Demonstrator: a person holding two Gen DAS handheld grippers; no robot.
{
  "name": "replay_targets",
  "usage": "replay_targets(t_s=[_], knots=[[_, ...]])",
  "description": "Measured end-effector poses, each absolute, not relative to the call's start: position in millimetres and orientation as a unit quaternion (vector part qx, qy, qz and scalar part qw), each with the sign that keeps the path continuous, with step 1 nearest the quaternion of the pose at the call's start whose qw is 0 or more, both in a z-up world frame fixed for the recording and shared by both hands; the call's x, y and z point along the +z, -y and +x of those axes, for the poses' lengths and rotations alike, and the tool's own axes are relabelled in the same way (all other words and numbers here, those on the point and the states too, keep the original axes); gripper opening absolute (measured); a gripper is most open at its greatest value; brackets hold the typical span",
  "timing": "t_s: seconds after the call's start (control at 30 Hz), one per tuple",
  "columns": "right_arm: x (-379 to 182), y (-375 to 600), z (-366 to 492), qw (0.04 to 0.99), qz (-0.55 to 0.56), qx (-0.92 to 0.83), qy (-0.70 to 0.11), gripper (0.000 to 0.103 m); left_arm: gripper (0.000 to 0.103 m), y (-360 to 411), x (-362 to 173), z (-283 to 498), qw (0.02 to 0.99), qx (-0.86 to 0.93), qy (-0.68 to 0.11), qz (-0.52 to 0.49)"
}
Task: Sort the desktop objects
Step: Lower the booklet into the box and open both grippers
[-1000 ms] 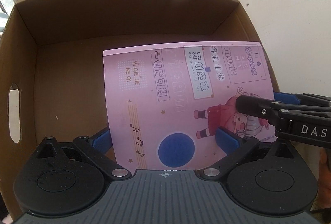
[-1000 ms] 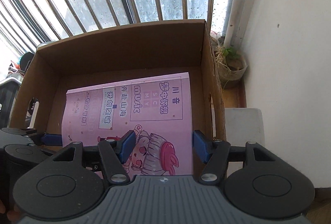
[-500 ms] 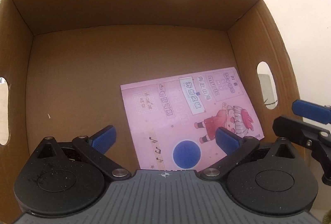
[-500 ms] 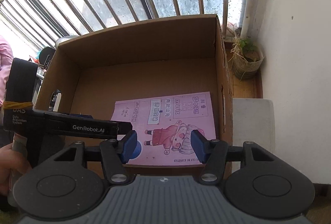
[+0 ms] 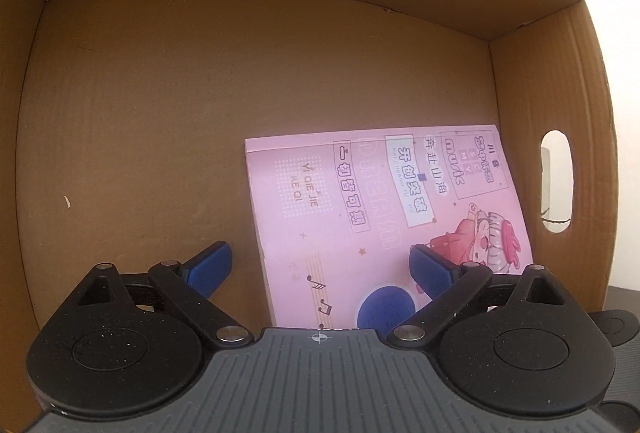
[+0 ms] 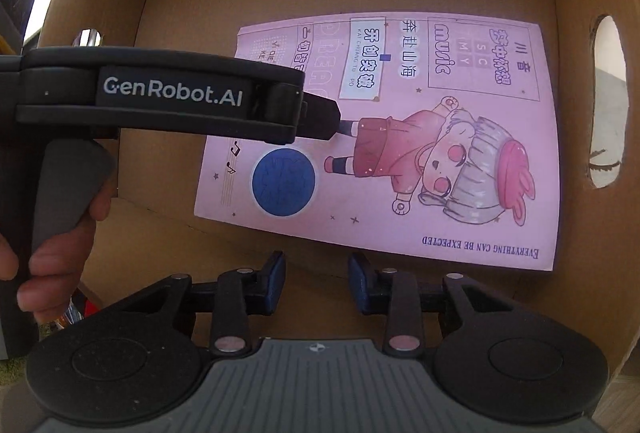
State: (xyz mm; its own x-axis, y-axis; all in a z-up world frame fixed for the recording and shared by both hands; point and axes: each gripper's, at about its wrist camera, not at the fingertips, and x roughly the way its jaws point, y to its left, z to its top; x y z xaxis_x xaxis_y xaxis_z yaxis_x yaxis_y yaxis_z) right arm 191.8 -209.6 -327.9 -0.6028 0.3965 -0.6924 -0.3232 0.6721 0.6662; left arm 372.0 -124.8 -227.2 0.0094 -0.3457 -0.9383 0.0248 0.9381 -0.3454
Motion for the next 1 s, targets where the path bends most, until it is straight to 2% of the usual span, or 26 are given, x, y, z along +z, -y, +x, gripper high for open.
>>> replay_targets(t_s=[0.27,1.0], knots=[[-338,209,187,0.456,0.042,0.386,-0.801,0.032,0.1,115,-220,372,0.711,-0.15,-0.674,-0.131],[-328,208,184,0.549,0.108,0.362,-0.746,0.032,0.099,50,-193,383,0.784,-0.152,-0.584,-0.144]])
